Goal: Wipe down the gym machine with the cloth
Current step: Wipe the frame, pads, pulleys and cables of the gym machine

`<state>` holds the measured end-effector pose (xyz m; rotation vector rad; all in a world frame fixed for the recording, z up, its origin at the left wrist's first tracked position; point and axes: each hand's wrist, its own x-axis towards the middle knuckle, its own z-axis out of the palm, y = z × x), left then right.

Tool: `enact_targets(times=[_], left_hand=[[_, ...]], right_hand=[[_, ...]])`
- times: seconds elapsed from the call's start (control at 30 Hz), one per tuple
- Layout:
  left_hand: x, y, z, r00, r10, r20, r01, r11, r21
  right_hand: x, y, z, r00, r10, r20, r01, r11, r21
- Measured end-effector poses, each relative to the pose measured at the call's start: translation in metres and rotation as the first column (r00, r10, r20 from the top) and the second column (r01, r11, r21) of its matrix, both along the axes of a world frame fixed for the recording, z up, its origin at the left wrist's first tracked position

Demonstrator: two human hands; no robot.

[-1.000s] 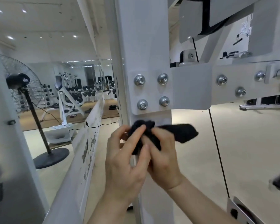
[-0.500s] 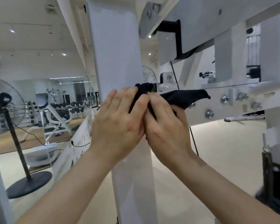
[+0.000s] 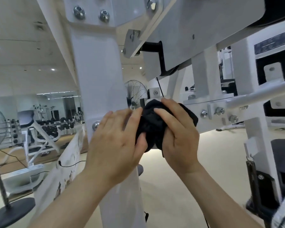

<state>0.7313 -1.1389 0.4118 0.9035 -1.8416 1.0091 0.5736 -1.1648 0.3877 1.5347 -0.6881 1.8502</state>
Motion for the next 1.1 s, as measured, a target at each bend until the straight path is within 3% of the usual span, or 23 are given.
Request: enact_targets(times=[0.17, 0.33, 0.4, 0.5, 0.57, 0.6, 0.67, 0.73, 0.8, 0.87, 1.0, 1.1], left_hand=[[-0.05, -0.01, 0.01, 0.96, -0.246, -0.134, 0.261, 0.96, 0.104], [-0.062, -0.025, 0.008, 0.94, -0.262, -0.219, 0.28, 0.958, 0.055], [-0.062, -0.025, 0.009, 0.892, -0.346, -0.291, 0.371, 0.928, 0.037], [-0.062, -0.025, 0.01, 0.808, -0.468, -0.357, 0.503, 0.864, 0.007], [-0.064, -0.027, 0.008, 0.84, -0.451, -0.302, 0.471, 0.882, -0.007], [-0.065, -0.029, 0.007, 0.877, -0.406, -0.258, 0.415, 0.91, -0.024], [-0.068, -0.033, 0.004, 0.936, -0.28, -0.212, 0.275, 0.96, -0.051], [-0.073, -0.037, 0.002, 0.961, -0.176, -0.215, 0.169, 0.984, -0.049], [-0.075, -0.04, 0.002, 0.967, -0.148, -0.208, 0.139, 0.989, -0.059], [-0.076, -0.041, 0.002, 0.966, -0.15, -0.212, 0.136, 0.988, -0.079], [-0.079, -0.037, -0.001, 0.966, -0.135, -0.219, 0.121, 0.99, -0.078], [-0.081, -0.036, -0.001, 0.965, -0.123, -0.231, 0.11, 0.992, -0.067]], right_hand=[[-0.05, -0.014, 0.006, 0.977, -0.202, 0.068, 0.187, 0.965, 0.185], [-0.036, -0.02, 0.002, 0.913, 0.01, 0.408, -0.072, 0.988, 0.137], [-0.003, -0.019, -0.018, 0.937, 0.043, 0.346, -0.071, 0.995, 0.07], [-0.013, -0.019, -0.043, 0.998, 0.026, 0.066, -0.024, 0.999, -0.028], [-0.05, -0.023, -0.049, 0.989, -0.122, -0.083, 0.12, 0.992, -0.04], [-0.068, -0.025, -0.05, 0.977, -0.197, -0.083, 0.195, 0.98, -0.029], [-0.093, -0.032, -0.05, 0.97, -0.232, 0.067, 0.23, 0.972, 0.045], [-0.099, -0.038, -0.046, 0.939, -0.178, 0.295, 0.154, 0.983, 0.105], [-0.088, -0.043, -0.042, 0.87, -0.112, 0.481, 0.055, 0.99, 0.132], [-0.062, -0.043, -0.047, 0.84, -0.023, 0.542, -0.061, 0.989, 0.137], [-0.044, -0.026, -0.065, 0.917, 0.085, 0.39, -0.19, 0.953, 0.238], [-0.067, -0.021, -0.034, 0.952, 0.071, 0.298, -0.137, 0.968, 0.208]])
